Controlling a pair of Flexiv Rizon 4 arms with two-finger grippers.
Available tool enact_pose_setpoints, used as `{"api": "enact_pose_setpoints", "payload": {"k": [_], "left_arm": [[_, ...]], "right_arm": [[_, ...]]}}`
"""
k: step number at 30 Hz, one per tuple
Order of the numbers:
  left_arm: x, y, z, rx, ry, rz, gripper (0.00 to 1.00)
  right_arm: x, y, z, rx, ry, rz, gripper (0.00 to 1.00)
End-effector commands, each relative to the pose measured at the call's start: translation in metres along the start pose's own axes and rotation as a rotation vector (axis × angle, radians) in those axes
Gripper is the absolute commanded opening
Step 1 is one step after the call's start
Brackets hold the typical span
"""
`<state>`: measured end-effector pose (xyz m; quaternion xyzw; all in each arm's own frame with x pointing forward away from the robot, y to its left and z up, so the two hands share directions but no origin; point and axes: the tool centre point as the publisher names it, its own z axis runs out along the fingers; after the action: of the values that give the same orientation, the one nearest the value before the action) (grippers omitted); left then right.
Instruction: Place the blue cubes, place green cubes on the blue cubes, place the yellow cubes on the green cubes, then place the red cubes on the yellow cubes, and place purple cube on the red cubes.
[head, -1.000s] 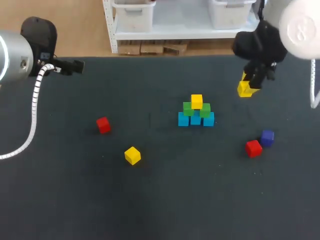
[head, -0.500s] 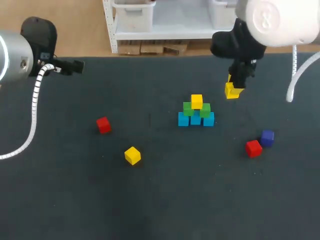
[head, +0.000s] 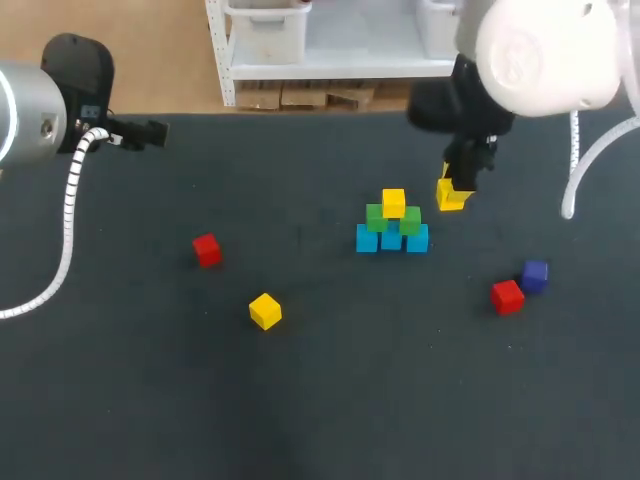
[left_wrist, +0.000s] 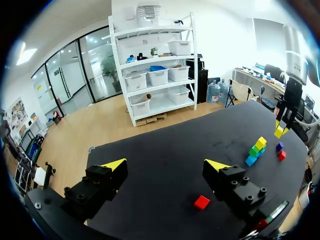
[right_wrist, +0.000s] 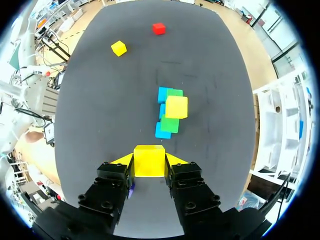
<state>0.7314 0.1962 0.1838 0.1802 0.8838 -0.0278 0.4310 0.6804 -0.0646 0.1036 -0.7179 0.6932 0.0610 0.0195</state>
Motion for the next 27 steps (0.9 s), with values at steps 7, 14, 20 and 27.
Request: {"api": "enact_pose_setpoints", "payload": {"k": [7,14,20,27], "left_arm": [[0.000,0.001,0.001,0.007,0.000,0.001,1.00],[0.000,0.001,0.001,0.007,0.000,0.001,1.00],[0.000,0.001,0.001,0.007,0.000,0.001,1.00],[0.000,0.001,0.001,0.007,0.000,0.001,1.00]], "right_arm": [[-0.015,-0.014,0.012,-0.020,0.008,0.009,0.00],[-0.023,-0.018,0.019,-0.007,0.019,0.014,0.00],[-0.025,-0.022,0.026,-0.011,0.018,0.026,0.00],[-0.026,-0.026,0.032,-0.026,0.019,0.033,0.00]]}}
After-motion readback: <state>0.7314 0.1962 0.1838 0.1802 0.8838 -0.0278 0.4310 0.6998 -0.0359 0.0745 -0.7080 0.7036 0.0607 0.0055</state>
